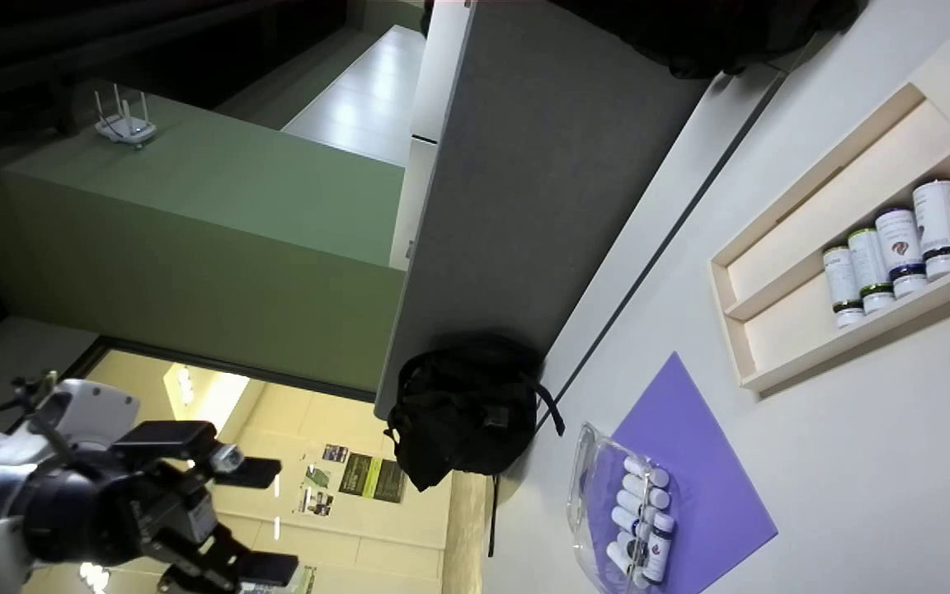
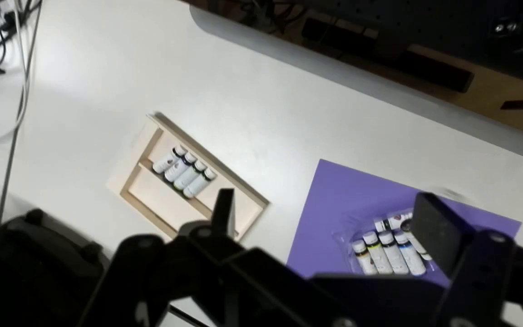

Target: Close the box

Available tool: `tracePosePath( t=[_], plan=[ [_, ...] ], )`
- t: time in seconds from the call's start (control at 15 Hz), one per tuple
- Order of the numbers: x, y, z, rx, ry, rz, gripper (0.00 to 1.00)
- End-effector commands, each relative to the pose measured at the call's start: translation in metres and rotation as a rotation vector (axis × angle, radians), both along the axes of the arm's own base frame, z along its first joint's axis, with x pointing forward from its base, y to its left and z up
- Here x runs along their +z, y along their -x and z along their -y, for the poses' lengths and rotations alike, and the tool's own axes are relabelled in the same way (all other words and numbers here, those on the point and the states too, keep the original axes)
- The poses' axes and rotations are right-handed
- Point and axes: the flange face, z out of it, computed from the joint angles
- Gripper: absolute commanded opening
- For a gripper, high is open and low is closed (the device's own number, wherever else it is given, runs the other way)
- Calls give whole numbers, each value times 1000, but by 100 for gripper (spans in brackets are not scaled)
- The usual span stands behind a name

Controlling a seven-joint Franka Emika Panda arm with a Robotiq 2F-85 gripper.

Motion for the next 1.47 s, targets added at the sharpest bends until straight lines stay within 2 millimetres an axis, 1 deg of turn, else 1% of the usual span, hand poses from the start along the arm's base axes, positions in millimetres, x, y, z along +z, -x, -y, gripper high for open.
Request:
tracePosePath(
  t=[0.0, 0.27, 0.4, 0.53, 0.6, 0.67, 0.73, 0.8, 1.07, 1.2, 1.27, 1.4],
  plan=[
    [-32, -56, -43, 149, 20, -4, 100],
    [-66, -105, -105, 297, 38, -20, 100],
    [-72, -121, -135, 345, 38, -55, 100],
    [-74, -133, -165, 336, 55, -83, 100],
    [-80, -114, -144, 351, 29, -58, 100],
    [-81, -120, -156, 359, 33, -74, 100],
    [-82, -125, -164, 364, 34, -82, 100],
    [-82, -129, -167, 366, 35, -87, 100],
    [-81, -131, -165, 361, 36, -90, 100],
    [-72, -156, -140, 386, -38, -54, 100],
    [-67, -174, -117, 364, -56, -22, 100],
    [-59, -202, -74, 330, -133, 21, 100]
  ],
)
